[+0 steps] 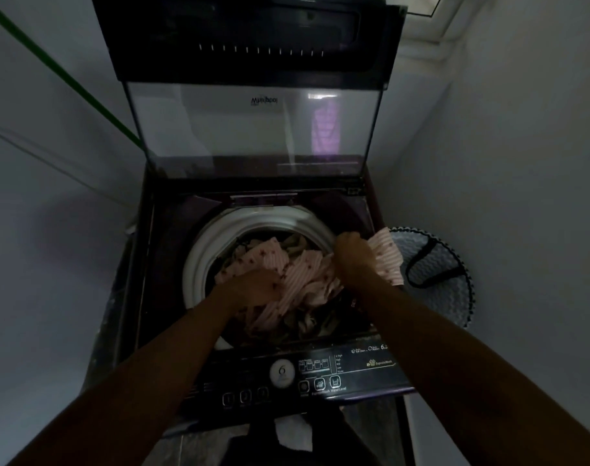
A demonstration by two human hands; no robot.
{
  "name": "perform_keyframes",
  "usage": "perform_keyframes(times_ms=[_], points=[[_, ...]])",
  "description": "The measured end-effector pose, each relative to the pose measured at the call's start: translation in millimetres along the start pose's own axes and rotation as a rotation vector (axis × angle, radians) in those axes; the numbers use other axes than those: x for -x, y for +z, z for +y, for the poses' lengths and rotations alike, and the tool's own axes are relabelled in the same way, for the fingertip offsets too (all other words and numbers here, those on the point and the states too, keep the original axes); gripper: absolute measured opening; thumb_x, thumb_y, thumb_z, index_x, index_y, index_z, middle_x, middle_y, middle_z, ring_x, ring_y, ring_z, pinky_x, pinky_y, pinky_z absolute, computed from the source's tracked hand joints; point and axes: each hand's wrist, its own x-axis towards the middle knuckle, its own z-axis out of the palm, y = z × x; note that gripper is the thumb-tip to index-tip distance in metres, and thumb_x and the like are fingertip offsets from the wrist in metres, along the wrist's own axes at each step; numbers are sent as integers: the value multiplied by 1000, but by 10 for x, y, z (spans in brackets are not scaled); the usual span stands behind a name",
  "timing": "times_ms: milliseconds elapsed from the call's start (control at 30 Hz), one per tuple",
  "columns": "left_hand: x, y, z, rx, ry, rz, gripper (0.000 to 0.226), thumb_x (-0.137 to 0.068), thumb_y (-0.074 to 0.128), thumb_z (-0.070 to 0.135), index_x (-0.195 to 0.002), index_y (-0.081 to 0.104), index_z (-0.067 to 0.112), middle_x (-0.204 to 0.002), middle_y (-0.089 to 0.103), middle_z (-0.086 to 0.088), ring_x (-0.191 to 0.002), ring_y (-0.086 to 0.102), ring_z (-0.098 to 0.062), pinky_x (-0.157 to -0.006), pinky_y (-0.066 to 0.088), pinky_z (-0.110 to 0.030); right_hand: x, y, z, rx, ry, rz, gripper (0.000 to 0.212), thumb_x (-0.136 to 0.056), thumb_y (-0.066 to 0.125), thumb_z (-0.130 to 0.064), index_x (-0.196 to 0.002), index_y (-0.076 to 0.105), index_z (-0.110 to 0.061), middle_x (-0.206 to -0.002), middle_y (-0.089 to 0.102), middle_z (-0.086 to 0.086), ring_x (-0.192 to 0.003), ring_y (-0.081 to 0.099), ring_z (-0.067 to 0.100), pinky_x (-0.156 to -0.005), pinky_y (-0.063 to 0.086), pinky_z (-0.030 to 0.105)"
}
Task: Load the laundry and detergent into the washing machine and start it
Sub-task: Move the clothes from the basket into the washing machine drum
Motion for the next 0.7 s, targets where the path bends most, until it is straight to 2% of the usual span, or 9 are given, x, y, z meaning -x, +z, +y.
perform_keyframes(times_ms=[133,167,233,300,367,467,533,600,700], points=[[41,-43,41,165,55,348,16,-98,50,16,-101,65,12,-105,61,0,-96,56,-12,-86,37,-22,-29,-128,-517,-596,-167,89,26,-92,48,-5,-112,57,9,-112,57,25,-102,57,36,-93,46,42],[46,-34,16,199,57,420,16,-99,49,16,-103,65,13,-105,58,2,-95,54,-9,-87,35,-22,-4,-163,-654,-730,-232,105,25,-88,51,-9,-102,61,8,-103,60,25,-95,58,33,-89,45,37],[42,-25,-59,236,35,536,29,-101,48,20,-126,58,9,-124,56,-6,-110,54,-18,-94,33,-23,22,-172,-873,-826,-316,95,26,-84,55,-18,-90,67,4,-94,65,21,-87,60,27,-83,44,33],[39,-19,-190,108,-40,618,36,-98,50,27,-131,54,12,-132,55,-15,-119,52,-30,-99,36,-29,4,-105,-987,-848,-292,73,30,-86,57,-20,-103,68,2,-104,67,18,-97,61,28,-91,45,35],[37,-13,-300,-23,-63,669,45,-91,47,41,-126,56,14,-126,57,-14,-115,54,-32,-98,45,-40,-88,20,-968,-777,-187,16,42,-84,54,-23,-122,61,-5,-120,61,16,-110,57,31,-97,45,40],[33,47,-368,94,47,626,74,-86,40,60,-141,45,11,-142,47,-13,-129,45,-28,-112,35,-43,-171,268,-874,-615,-219,-213,61,-86,62,-36,-139,46,-10,-142,44,18,-129,44,36,-102,39,42],[-20,112,-444,153,26,462,85,-86,42,69,-151,27,15,-155,29,-8,-142,29,-25,-120,20,-40,-157,441,-853,-578,-292,-387,100,-75,76,-47,-153,21,-17,-158,15,19,-144,18,37,-113,26,47],[-116,166,-535,96,25,299,89,-82,40,74,-153,23,23,-157,25,-7,-144,27,-26,-120,20,-41,-130,608,-862,-437,-306,-490,129,-66,82,-52,-154,-7,-22,-160,-14,19,-146,-6,42,-118,15,56],[-240,261,-634,3,-33,191,94,-78,35,77,-154,4,31,-162,6,-4,-148,12,-24,-122,11,-44,-188,882,-1012,-293,-267,-535,121,-77,73,-52,-153,-16,-21,-158,-21,19,-144,-15,47,-114,7,65]])
